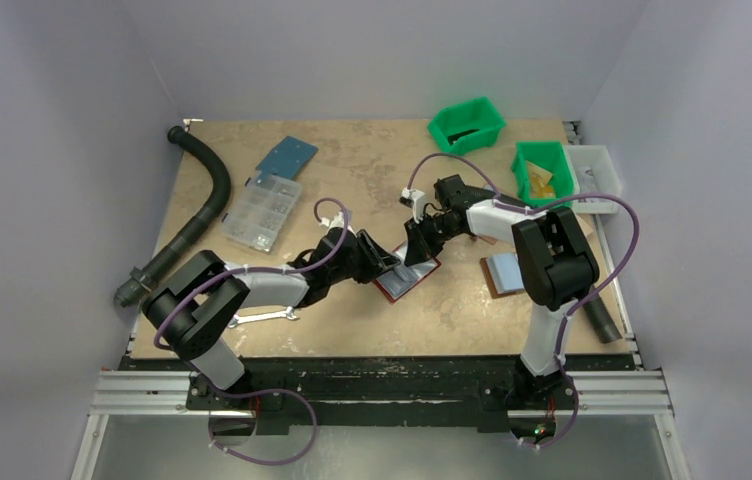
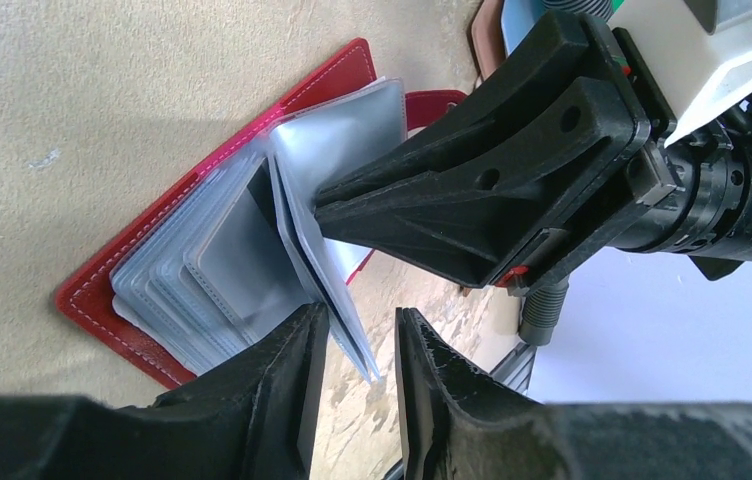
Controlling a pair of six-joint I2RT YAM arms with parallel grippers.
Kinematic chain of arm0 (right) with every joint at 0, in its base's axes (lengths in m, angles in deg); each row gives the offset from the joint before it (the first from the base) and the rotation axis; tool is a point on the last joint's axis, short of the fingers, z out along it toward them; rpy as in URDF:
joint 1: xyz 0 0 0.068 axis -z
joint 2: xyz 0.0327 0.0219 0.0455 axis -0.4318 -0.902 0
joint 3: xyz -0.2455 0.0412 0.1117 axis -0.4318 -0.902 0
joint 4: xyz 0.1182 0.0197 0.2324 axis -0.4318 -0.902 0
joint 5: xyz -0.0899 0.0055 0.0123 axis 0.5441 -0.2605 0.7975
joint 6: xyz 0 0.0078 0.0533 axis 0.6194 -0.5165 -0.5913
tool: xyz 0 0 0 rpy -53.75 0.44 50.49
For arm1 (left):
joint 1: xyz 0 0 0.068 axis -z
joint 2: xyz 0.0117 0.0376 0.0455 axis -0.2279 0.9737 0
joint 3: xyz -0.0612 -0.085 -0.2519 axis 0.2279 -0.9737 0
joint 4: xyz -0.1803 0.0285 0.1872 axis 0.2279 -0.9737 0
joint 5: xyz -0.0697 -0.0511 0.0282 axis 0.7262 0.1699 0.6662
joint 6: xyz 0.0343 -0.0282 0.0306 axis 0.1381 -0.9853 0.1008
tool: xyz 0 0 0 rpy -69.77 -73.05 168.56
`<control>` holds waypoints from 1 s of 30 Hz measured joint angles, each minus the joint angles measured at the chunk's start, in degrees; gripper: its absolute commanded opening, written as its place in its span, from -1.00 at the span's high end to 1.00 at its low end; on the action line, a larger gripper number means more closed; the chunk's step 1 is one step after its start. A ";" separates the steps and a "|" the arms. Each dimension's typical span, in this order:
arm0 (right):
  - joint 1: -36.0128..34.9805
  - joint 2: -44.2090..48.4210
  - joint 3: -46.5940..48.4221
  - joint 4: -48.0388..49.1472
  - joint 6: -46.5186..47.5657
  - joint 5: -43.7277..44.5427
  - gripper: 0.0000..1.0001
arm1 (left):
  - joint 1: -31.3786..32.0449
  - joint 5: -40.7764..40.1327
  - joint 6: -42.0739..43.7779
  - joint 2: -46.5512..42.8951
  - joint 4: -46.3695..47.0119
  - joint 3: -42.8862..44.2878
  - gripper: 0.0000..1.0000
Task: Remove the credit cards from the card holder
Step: Remove the credit card from the card holder.
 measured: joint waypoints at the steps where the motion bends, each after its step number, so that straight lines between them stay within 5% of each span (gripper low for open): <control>1: 0.00 -0.04 0.00 0.02 0.00 -0.04 0.61 | 0.00 -0.02 0.00 0.00 -0.74 0.48 0.30; 30: -0.07 -0.07 0.02 0.02 0.00 -0.13 0.61 | 0.00 -0.07 0.02 -1.07 -5.38 1.88 0.27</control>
